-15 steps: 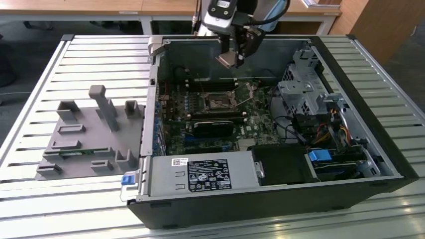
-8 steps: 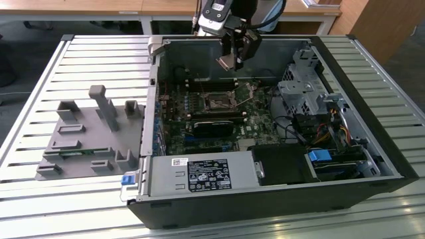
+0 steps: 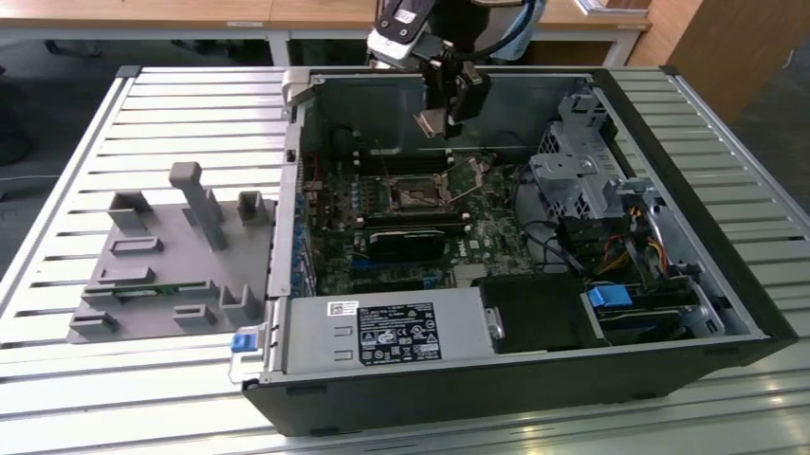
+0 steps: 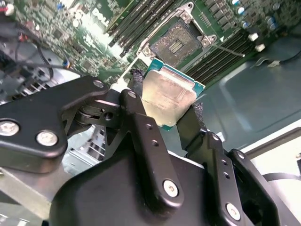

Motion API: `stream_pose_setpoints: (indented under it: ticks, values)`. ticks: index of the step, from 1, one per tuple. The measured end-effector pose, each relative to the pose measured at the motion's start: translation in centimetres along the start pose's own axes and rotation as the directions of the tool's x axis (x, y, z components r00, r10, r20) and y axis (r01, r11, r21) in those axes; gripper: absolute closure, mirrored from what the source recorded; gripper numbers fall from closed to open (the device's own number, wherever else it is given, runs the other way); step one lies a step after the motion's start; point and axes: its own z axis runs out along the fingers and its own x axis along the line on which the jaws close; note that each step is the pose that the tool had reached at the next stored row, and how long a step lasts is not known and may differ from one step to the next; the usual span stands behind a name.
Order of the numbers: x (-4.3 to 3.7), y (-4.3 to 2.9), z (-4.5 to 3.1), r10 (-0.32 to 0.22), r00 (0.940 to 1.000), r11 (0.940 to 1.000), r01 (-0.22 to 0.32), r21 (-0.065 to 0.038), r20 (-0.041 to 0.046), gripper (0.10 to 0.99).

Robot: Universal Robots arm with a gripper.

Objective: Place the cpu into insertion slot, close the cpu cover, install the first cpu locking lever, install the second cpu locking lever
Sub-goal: 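Place the cpu into insertion slot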

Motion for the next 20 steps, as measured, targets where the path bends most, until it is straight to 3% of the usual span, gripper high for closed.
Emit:
stream_pose_setpoints:
  ticks: [3, 7, 10, 16, 20]
  values:
    - [-0.01, -0.03, 0.31, 0.054, 0.9985, 0.9986, -0.054, -0.001, 0.0048, 0.545]
    - [-0.02, -0.07, 0.80, 0.127, 0.9919, 0.9919, -0.127, -0.003, 0.0112, 0.545]
    - [-0.02, -0.10, 1.15, 0.180, 0.9836, 0.9837, -0.180, -0.005, 0.0158, 0.545]
    - [0.01, -0.17, 1.79, 0.274, 0.9614, 0.9617, -0.274, -0.008, 0.0246, 0.545]
    - [0.47, -0.32, 2.40, 0.290, 0.9567, 0.9571, -0.290, -0.009, 0.0275, 0.545]
